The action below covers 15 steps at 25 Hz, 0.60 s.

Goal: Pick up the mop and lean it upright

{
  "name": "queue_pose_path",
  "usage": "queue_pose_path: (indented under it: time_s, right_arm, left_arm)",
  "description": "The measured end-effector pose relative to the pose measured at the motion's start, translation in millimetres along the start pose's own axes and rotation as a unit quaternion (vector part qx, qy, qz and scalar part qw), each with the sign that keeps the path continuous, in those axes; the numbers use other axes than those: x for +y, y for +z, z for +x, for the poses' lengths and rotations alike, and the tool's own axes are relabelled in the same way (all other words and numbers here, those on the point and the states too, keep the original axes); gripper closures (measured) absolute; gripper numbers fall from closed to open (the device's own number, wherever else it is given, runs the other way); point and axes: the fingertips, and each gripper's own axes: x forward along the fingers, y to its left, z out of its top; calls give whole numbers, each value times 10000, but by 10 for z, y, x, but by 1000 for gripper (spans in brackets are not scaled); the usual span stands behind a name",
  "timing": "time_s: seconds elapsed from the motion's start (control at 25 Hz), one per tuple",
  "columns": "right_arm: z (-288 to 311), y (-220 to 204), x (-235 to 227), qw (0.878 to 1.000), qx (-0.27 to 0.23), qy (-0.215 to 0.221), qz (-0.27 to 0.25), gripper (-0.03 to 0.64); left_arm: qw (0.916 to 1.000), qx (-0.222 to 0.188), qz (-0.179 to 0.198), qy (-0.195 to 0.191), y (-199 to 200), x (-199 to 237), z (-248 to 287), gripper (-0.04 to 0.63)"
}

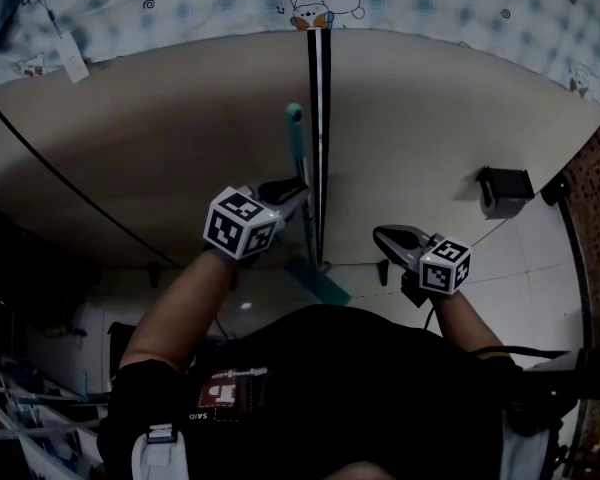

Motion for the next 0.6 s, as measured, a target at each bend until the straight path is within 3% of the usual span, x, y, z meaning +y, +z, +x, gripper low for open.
queue_pose_path:
  time_s: [0.6]
  right_arm:
    - [-129,205,45,9997,-131,-50,-207,603]
  left_arm:
    - [9958,-725,559,19,1710,-17,-472,511]
